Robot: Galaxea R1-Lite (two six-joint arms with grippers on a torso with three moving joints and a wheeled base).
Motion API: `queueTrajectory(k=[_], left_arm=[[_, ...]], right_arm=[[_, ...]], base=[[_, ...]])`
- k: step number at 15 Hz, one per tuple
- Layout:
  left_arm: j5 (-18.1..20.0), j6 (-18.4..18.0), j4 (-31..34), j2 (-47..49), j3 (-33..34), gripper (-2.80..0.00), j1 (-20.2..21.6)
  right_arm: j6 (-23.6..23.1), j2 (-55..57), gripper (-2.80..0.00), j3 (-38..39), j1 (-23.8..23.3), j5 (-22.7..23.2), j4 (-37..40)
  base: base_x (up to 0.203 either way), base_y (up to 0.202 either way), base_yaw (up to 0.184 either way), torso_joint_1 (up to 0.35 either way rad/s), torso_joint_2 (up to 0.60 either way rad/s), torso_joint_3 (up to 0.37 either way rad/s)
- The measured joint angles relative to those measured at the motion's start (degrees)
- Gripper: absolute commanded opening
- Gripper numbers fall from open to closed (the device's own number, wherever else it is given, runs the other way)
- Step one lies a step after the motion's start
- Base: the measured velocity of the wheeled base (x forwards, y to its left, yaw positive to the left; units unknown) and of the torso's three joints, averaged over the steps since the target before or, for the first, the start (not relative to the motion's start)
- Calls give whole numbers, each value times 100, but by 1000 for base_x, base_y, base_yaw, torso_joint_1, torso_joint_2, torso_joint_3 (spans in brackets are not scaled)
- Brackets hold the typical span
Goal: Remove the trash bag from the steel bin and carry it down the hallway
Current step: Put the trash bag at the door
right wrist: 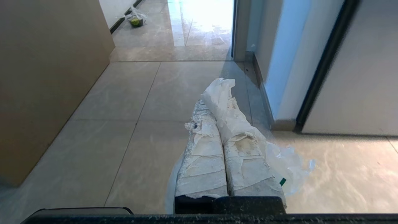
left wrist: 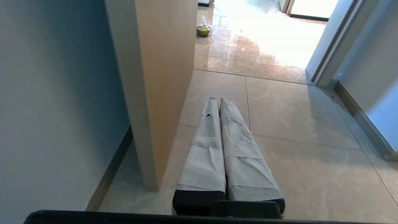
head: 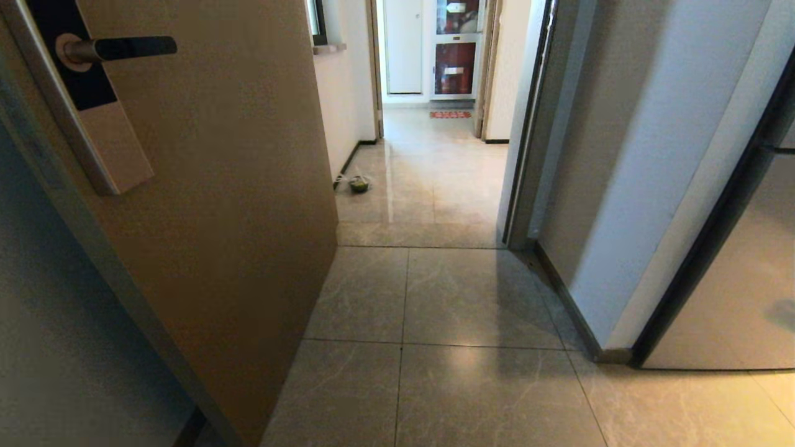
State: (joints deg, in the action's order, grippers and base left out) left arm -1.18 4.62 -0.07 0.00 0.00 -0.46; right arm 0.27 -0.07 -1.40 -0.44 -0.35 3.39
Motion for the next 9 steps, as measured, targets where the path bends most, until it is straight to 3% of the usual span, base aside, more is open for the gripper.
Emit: queueTrajectory(k=[9], left_arm=[[2, 0, 0, 0, 0, -280, 3]], right_arm=[[-1, 0, -280, 0, 0, 2, 3]], base=[[193, 0, 1, 3, 4, 2]])
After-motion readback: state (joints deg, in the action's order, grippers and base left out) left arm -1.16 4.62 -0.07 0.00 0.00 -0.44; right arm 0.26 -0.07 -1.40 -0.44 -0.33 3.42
